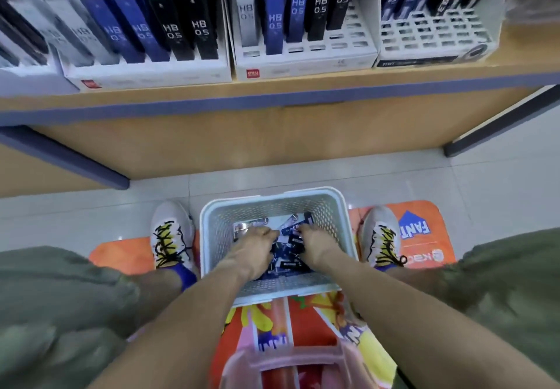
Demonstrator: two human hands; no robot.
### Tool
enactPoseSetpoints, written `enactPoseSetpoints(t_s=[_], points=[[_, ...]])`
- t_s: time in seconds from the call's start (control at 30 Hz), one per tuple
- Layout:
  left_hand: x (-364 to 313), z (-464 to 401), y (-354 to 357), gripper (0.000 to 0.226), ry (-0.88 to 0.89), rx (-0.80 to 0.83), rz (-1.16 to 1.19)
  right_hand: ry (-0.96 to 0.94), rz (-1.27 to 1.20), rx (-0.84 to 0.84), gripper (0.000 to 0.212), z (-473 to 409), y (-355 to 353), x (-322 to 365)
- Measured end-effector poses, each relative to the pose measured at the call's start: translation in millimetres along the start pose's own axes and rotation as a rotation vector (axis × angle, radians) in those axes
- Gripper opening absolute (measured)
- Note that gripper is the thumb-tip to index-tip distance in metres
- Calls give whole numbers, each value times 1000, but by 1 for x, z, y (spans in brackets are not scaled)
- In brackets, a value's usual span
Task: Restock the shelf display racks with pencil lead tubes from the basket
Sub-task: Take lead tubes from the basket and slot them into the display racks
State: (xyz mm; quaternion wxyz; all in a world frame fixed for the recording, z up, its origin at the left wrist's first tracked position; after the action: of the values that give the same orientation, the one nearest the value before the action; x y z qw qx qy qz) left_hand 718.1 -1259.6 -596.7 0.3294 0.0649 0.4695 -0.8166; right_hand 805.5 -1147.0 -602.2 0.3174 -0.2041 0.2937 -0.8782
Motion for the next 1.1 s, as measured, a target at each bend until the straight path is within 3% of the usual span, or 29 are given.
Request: enactPoseSetpoints(t_s=[0.17, 0.37, 0.7, 0.83, 1.03, 1.1], points=[[1, -20, 26, 75, 49, 64, -38, -7, 60, 25, 64, -21, 17, -6], [8, -24, 41, 84, -20, 108, -113, -22, 168, 72, 59, -28, 32, -9], [14, -30, 47, 51, -56, 77, -55, -17, 259, 80, 59, -31, 29, -3], [13, -30, 51, 39, -69, 93, 16, -5, 271, 135, 40, -33, 34, -7], [18, -24, 49, 43, -110, 109, 139, 19, 168, 113, 28, -33, 30, -6], [19, -19, 44, 32, -133, 115, 192, 34, 81, 110, 29, -33, 25, -6]])
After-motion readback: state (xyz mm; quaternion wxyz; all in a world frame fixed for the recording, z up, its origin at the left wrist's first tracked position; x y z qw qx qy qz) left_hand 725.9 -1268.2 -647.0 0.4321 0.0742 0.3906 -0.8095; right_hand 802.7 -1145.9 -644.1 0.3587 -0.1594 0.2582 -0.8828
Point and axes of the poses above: each hand's wrist, its own z-axis away from the middle knuckle, its own y-axis out of the palm, x = y × z, the point moved 7 cm from there along -z, towards the middle knuckle, and after that the axes turned 5 degrees about y, right-handed, at the moved point
